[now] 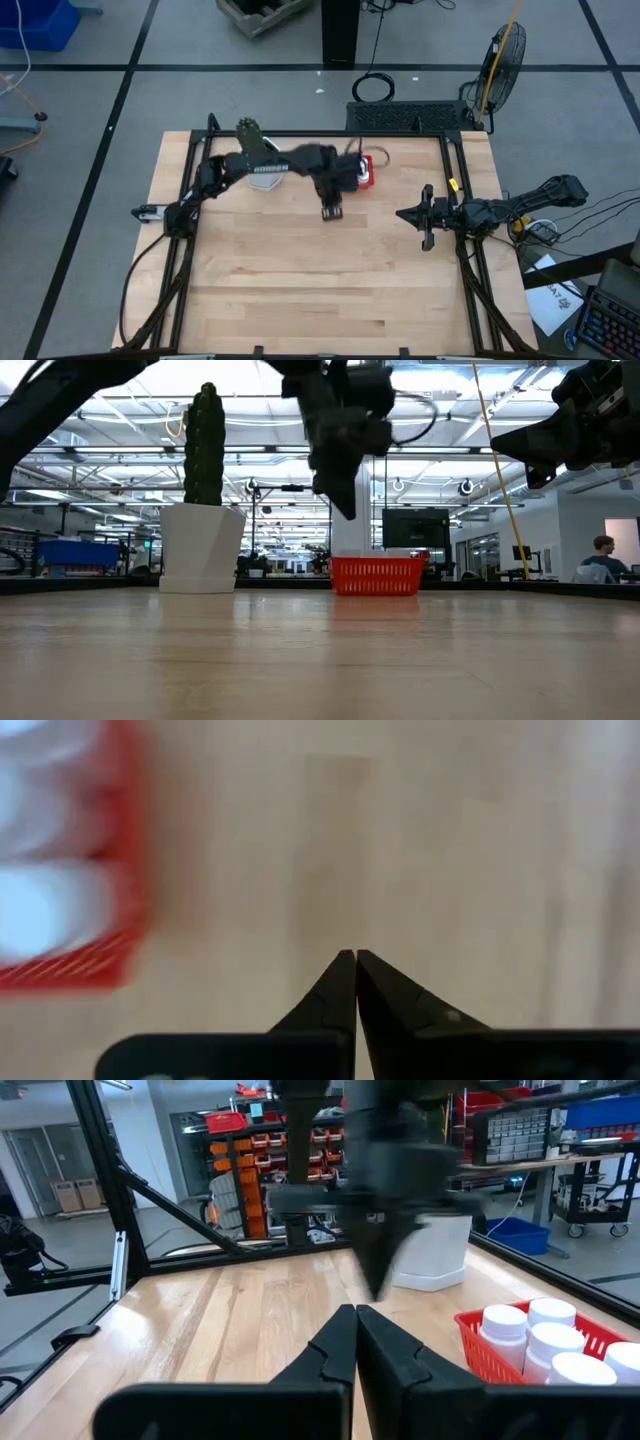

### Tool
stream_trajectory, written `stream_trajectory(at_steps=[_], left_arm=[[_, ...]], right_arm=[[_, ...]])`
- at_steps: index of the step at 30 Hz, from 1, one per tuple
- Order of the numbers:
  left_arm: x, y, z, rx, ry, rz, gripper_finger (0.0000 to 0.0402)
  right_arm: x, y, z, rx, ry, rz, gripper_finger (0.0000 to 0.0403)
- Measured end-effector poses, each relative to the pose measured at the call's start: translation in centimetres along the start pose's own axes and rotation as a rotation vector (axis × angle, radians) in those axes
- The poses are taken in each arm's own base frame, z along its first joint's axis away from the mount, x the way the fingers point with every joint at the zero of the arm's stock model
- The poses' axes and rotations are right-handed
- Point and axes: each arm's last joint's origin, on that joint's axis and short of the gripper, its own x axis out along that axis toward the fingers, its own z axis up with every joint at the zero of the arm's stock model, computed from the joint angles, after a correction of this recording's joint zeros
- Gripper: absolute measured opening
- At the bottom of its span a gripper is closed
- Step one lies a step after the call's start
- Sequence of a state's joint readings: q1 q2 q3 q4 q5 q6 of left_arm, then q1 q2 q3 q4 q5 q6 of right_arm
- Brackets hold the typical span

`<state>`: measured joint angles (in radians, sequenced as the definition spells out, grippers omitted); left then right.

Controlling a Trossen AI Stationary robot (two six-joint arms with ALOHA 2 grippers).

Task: Pick and place pill bottles into a basket
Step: Return to Home Position

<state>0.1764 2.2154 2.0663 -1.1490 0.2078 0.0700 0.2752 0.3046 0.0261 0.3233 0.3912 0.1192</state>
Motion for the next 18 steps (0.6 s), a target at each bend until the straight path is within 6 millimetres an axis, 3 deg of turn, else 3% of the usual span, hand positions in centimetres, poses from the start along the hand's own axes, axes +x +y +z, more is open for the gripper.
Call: stream_trajectory(at_steps=[6,9,12,15,18], left_arm=[[1.2,-7.1,-0.1,0.228,0.018,-0.154,0.0005],[1.6,-9.6,-0.2,0.318,0.0,-0.255,0.0011],[2.1,-10.1,-0.6,0.342,-0.019,-0.309,0.0017],[2.4,-9.5,-1.6,0.327,-0.075,-0.321,0.0016],[2.3,-8.4,-4.0,0.275,-0.157,-0.316,0.0007]], right_arm=[[0.0,0.0,0.0,0.0,0.0,0.0,0.0004],[0.0,0.0,0.0,0.0,-0.001,0.0,0.0004],[0.0,0.0,0.0,0.0,-0.001,0.0,0.0004],[0.0,0.0,0.0,0.0,-0.001,0.0,0.0004],[0.0,0.0,0.0,0.0,-0.001,0.0,0.0004]])
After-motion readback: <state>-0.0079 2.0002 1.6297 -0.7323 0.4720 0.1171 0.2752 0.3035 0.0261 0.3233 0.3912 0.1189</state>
